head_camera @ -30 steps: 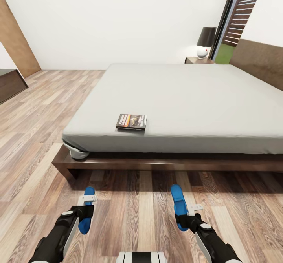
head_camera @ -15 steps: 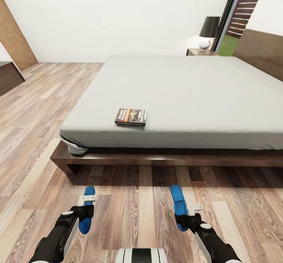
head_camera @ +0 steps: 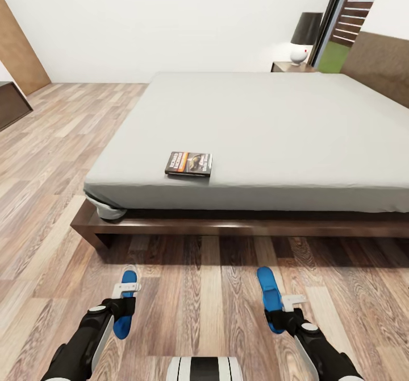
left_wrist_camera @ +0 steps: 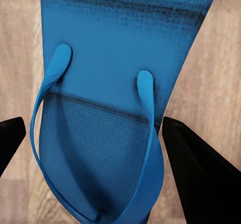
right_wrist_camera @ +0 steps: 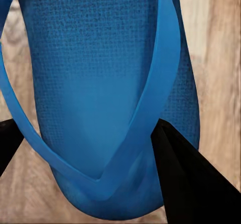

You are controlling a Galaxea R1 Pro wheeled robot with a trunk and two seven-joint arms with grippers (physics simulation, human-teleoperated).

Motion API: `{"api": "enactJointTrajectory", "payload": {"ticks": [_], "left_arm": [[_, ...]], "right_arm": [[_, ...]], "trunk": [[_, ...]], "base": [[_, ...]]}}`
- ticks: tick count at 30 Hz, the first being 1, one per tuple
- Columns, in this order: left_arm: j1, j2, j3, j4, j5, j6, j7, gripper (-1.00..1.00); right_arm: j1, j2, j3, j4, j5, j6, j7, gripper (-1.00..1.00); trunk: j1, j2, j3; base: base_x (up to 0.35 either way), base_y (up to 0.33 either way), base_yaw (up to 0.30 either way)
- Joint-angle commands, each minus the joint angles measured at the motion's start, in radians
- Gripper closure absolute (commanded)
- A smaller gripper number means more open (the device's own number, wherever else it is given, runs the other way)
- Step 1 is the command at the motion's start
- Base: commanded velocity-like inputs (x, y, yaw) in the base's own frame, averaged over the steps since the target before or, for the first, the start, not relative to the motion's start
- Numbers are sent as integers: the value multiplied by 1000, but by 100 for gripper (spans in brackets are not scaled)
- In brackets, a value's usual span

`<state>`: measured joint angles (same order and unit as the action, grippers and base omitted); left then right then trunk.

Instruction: In the bedroom, move the book from the bed onto either nightstand, and place the two sandals side by side next to the bed.

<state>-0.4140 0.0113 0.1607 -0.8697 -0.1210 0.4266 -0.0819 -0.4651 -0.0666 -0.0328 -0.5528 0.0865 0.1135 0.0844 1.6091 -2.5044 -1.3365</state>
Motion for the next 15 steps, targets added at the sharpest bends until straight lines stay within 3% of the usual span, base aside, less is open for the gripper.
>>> {"api": "enactJointTrajectory", "payload": {"ticks": [1,5,11,15], "left_arm": [[0,-1,3,-2,-11,4,-9,100],[0,-1,2,-2,-11,4,-9,100],[0,0,3,-2,-11,4,-9,100],[0,0,3,-2,-11,4,-9,100]], "right_arm": [[0,-5,-5,-4,6,7,5,100],[-1,-16,-14,-7,7,20,4,100],[-1,-18,-24,-12,8,112,2,100],[-1,-18,-25,-14,8,160,2,100]], "trunk": [[0,0,-1],[0,0,-1],[0,0,-1],[2,-1,-16]], "base": [[0,0,0],[0,0,0],[0,0,0],[0,0,0]]}}
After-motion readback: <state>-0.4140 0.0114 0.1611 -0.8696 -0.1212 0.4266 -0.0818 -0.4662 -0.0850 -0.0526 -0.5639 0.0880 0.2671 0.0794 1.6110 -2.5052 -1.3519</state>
